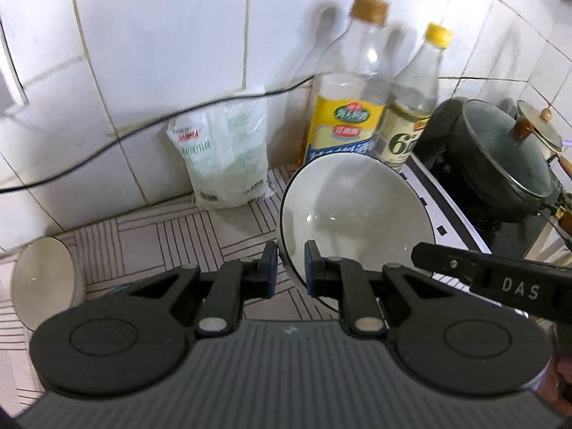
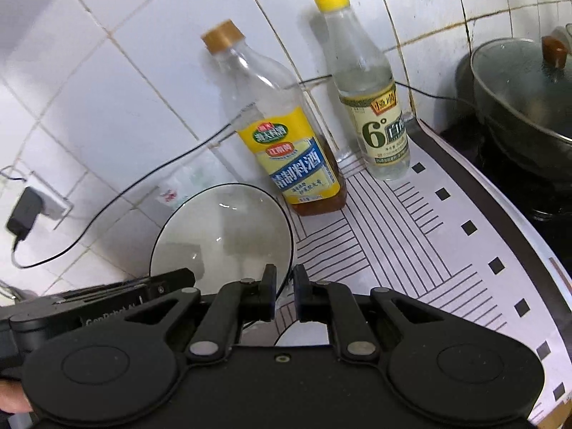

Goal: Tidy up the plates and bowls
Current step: 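Lower the held bowl with the left gripper into the white bowl by the bottles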

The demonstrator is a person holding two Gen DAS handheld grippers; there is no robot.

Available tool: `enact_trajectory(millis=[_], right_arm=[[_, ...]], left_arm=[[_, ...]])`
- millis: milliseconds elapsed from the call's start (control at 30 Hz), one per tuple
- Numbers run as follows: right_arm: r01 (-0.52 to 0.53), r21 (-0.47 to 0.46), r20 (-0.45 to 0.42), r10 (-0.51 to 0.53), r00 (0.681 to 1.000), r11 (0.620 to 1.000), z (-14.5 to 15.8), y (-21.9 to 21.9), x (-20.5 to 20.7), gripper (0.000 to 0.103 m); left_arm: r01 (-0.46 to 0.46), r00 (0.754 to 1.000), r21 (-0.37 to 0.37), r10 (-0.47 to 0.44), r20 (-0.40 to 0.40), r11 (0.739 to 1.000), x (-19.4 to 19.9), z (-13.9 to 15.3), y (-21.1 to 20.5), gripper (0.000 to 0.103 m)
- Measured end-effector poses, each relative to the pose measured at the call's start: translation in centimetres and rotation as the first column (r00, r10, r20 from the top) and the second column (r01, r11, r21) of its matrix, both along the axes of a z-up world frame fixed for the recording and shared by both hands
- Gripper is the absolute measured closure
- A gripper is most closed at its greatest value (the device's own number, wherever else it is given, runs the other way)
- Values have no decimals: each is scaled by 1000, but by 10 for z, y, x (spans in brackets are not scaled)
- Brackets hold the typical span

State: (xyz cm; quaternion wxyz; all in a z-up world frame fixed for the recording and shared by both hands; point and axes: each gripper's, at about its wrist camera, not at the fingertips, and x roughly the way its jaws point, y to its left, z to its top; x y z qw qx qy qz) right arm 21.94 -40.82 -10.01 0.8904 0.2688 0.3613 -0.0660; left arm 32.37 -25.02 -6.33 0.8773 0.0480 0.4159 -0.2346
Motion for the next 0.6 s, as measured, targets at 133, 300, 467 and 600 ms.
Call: enact_trajectory(millis=[133, 300, 467, 600], right_arm=[[-1, 18, 28, 0, 1000, 1000, 6, 2, -21, 89], [0, 33, 52, -2, 999, 999, 9, 3, -45, 89], [-11, 16, 56, 10, 998, 1000, 4, 1, -59, 88], [-10, -3, 35, 10, 999, 1000, -2, 0, -69, 88]], left_arm=[[20, 999, 14, -21, 42, 1000, -20, 12, 2, 89], [50, 996, 49, -54, 73, 998, -42, 18, 1, 89], [78, 995, 75, -82, 53, 994, -54, 9, -8, 89], [94, 995, 68, -95, 12, 993, -59, -3, -14, 89]])
